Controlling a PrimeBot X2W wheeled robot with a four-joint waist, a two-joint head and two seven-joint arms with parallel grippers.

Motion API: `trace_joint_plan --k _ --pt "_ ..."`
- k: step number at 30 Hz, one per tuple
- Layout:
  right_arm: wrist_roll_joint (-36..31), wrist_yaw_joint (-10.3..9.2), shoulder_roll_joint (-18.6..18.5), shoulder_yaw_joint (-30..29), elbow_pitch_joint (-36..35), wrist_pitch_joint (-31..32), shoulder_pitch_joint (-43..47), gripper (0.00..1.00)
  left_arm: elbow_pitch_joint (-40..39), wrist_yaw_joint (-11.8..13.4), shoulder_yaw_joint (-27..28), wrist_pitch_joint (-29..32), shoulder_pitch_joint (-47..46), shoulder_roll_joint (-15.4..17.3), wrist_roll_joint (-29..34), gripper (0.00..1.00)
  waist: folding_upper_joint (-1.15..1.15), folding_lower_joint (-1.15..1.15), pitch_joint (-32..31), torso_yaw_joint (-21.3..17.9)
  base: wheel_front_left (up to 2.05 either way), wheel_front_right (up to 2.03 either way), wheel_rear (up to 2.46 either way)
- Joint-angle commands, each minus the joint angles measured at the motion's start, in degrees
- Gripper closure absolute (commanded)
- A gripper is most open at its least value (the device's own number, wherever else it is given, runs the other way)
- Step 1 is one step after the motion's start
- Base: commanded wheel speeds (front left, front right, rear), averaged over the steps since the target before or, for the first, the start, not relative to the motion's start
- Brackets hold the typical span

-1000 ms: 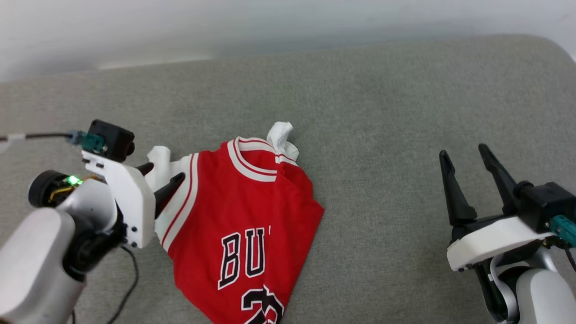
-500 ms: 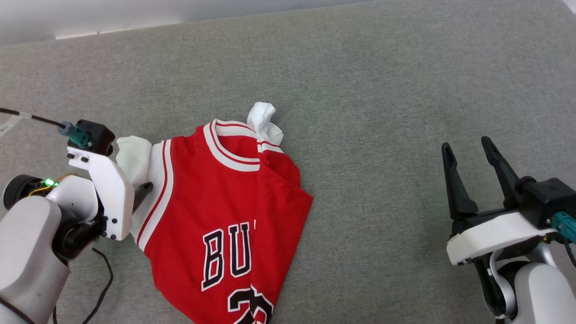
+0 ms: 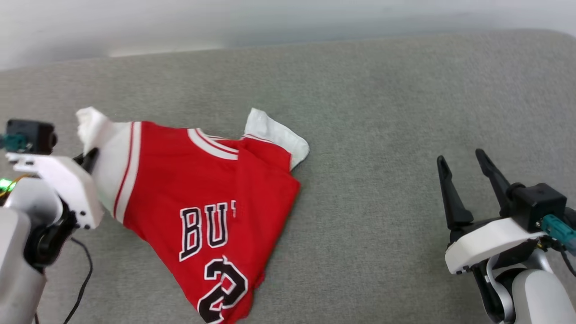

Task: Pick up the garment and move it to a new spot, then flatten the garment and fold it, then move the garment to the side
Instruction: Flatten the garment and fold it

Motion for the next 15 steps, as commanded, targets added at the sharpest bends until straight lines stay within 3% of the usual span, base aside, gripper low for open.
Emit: trace_joint_plan --k 1,7,8,9,15 --pt "0.0 -0.02 -0.2 0.2 0.0 0.4 0.9 0.00 -0.5 0.7 1.1 -1.9 2.1 0.5 -0.4 1.00 0.00 0.00 -2.1 2.0 0.00 0.00 0.00" --pt "0.2 -0.02 -0.4 0.9 0.2 1.4 1.7 0.00 -0.5 0.5 0.4 -2.9 10.1 0.1 -2.0 1.00 0.00 0.00 -4.3 3.9 0.00 0.00 0.00" --pt "0.2 -0.02 -0.4 0.9 0.3 1.4 1.8 0.00 -0.6 0.2 -0.1 -3.0 11.3 -0.2 -1.9 0.31 0.00 0.00 -4.5 4.1 0.00 0.00 0.00" --pt "0.2 -0.02 -0.5 1.0 0.3 1.6 1.9 0.00 -0.5 0.3 -0.3 -3.5 12.2 -0.5 -1.8 0.00 0.00 0.00 -4.7 4.3 0.00 0.00 0.00" --pt "0.5 -0.02 -1.1 0.9 0.3 2.5 2.6 0.00 -1.0 -0.9 0.0 -14.0 13.6 -3.3 -0.2 0.00 0.00 0.00 -5.7 5.6 0.00 0.00 0.00"
